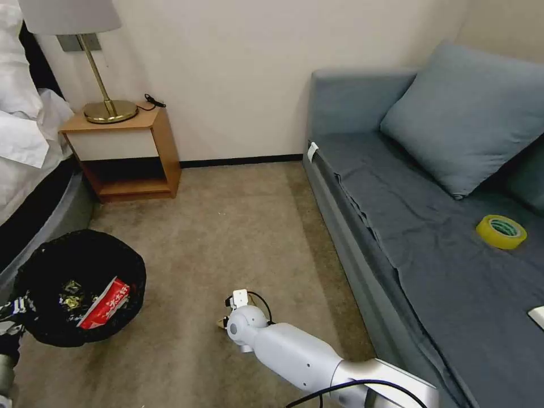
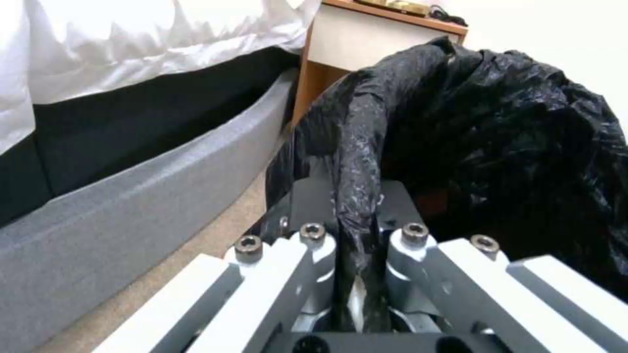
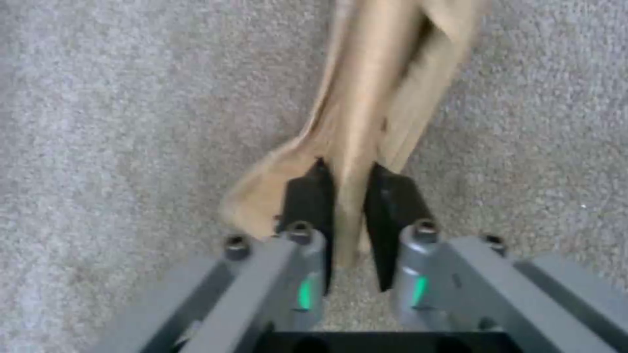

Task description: Pick up the trash bin, then pick up the garbage on the floor and place it into the trash bin.

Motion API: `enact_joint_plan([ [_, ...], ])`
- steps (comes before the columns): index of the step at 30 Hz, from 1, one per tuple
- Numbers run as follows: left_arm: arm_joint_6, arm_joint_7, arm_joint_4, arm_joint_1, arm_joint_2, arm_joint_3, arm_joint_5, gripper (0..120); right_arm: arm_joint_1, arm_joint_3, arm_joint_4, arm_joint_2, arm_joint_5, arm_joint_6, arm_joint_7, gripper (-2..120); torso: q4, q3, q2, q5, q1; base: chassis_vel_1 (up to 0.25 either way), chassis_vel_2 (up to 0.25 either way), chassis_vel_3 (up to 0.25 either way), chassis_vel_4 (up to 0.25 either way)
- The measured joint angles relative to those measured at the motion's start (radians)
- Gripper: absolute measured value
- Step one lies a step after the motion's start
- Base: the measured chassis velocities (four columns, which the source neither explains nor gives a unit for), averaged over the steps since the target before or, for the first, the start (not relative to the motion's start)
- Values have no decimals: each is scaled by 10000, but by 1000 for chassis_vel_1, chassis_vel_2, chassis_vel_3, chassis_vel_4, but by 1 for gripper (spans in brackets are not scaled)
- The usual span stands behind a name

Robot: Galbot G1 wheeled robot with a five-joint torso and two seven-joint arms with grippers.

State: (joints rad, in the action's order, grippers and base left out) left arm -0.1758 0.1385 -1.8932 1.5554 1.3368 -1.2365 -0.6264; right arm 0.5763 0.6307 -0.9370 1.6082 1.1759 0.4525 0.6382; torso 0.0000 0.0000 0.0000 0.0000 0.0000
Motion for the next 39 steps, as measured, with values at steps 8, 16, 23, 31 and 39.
enact_joint_plan([
  [8,-1,1,-57,-18,-34,26,-2,4,0,-83,-46,-2,-132,-58,-31,0,0,0,-1,0,0,0,0,0,0],
  [16,-84,-11,-142,-126,-124,227,43,4,-258,-187,-1015,-2,-158,-143,336,0,0,0,0,-1,0,0,0,0,0],
  [23,-213,-68,-235,-296,-254,570,120,4,-1000,-412,-3931,-1223,-501,-429,865,0,-2,0,0,0,0,0,0,0,0],
  [31,-328,-117,-273,-468,-328,936,183,4,-1833,-836,-6219,-2470,-1460,-1418,131,0,-1,0,0,1,0,0,0,0,0],
  [39,-510,-251,-534,-444,-159,1618,54,4,-2582,-488,-8181,-3097,-2101,-2738,-1669,0,1,0,0,2,0,0,0,0,0],
])
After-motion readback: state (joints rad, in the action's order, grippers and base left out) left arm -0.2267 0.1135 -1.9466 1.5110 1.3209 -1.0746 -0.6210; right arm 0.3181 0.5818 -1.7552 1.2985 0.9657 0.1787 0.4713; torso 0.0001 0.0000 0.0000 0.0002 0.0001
